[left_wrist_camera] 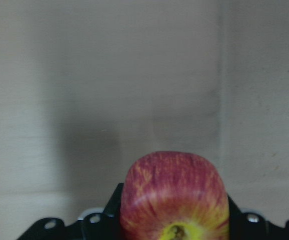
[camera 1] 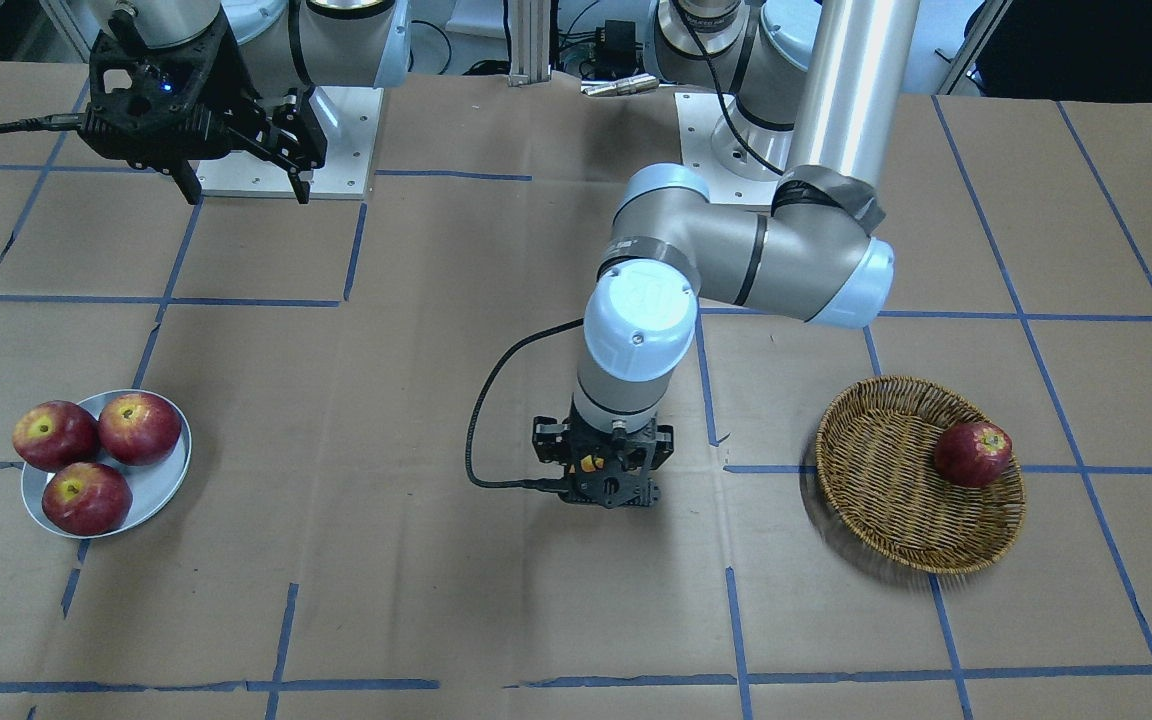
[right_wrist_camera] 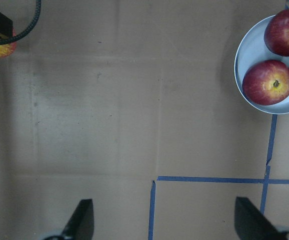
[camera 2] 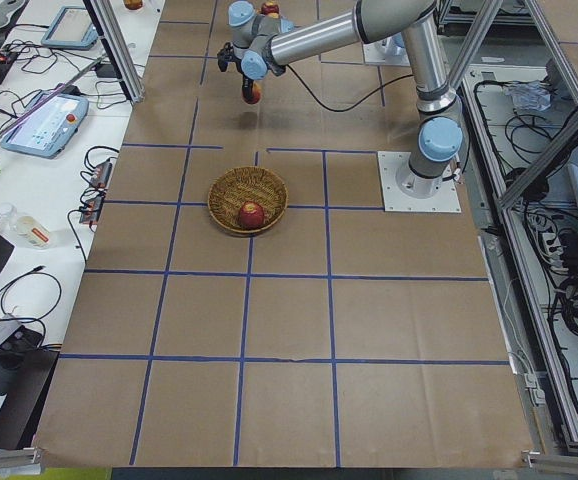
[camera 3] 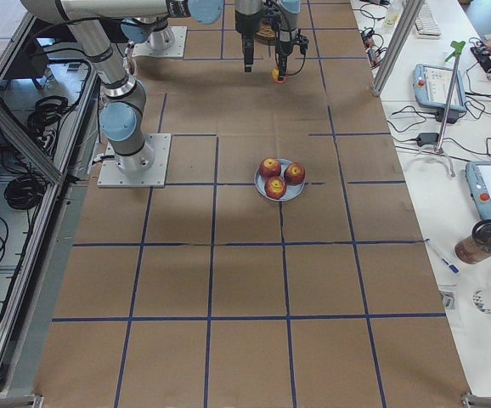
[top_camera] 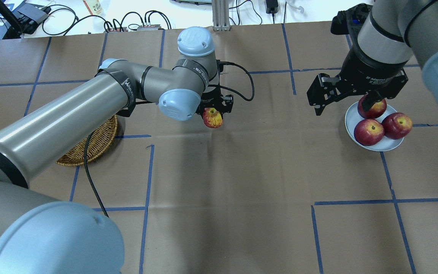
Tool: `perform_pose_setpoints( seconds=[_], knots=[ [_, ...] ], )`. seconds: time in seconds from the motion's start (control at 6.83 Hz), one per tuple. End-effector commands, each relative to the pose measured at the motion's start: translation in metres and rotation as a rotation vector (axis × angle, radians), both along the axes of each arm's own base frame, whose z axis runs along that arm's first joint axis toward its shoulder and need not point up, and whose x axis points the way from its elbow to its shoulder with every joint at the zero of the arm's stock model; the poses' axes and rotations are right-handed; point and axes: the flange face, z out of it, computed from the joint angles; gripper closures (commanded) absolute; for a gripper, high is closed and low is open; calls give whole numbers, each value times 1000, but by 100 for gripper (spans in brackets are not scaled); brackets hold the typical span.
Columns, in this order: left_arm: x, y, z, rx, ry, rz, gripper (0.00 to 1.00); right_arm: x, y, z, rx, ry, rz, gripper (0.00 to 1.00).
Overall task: Transfer apple from basket to plate
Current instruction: 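Carry the apple with the left gripper to the table center and lower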
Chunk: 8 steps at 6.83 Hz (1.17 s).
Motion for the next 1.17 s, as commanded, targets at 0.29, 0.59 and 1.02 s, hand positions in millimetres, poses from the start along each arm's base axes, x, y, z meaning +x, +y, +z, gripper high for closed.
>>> perform_pose_setpoints(
  seconds=[0.29,0.59,1.02],
  knots=[
    [-27,3,-22,-1,0,9,60,0,0,0,0,0,0,0],
    [-26,5,-24,3,-7,9,20,-1,-1,-1,3,0,-1,0],
    [-26,8,10,-29,9,7,1,-1,-2,-1,3,1,-1,0]
  ],
)
